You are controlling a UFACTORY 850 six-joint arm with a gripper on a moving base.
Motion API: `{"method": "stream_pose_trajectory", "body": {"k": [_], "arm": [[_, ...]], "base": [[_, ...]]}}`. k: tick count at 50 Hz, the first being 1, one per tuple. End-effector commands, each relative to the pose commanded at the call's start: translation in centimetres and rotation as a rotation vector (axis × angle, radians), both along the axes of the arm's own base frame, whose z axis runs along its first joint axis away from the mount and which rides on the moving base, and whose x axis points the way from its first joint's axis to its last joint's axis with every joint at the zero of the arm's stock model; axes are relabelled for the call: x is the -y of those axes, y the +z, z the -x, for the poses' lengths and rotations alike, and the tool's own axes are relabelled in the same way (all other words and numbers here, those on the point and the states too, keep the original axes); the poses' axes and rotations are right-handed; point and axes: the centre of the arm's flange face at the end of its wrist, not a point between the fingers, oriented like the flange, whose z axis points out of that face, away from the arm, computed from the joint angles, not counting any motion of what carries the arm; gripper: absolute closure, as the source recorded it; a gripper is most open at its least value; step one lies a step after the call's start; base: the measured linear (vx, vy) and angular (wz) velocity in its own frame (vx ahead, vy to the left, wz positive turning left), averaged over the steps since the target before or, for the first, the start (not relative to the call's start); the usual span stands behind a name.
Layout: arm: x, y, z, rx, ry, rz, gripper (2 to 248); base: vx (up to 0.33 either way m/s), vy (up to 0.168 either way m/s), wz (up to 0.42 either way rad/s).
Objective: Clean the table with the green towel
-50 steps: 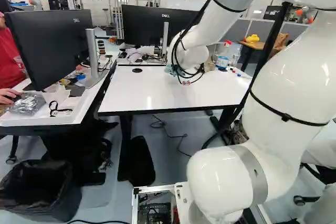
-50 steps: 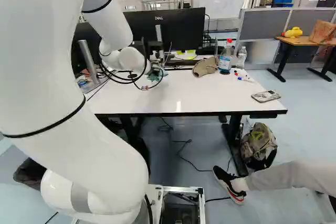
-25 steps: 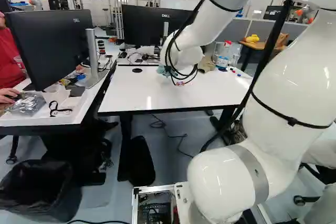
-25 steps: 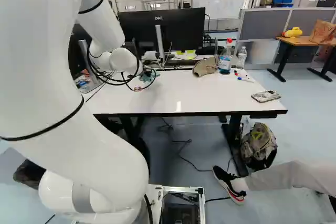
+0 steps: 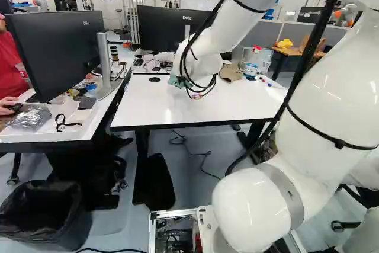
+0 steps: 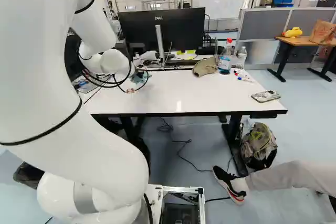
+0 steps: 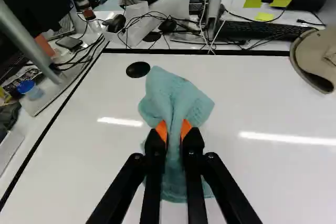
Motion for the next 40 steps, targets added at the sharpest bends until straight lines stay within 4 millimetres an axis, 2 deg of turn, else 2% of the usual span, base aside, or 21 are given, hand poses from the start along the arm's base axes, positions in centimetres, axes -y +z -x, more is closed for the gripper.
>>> {"method": "stream_pose_trajectory", "body": {"k": [26, 40], "arm": [[-3.4, 0.0, 2.7, 0.001, 0.092, 0.000, 202], [-4.3, -0.1, 3.5, 0.001, 0.119, 0.000, 202]], "base": [[0.000, 0.000, 0.000], [0.000, 0.000, 0.000]]}}
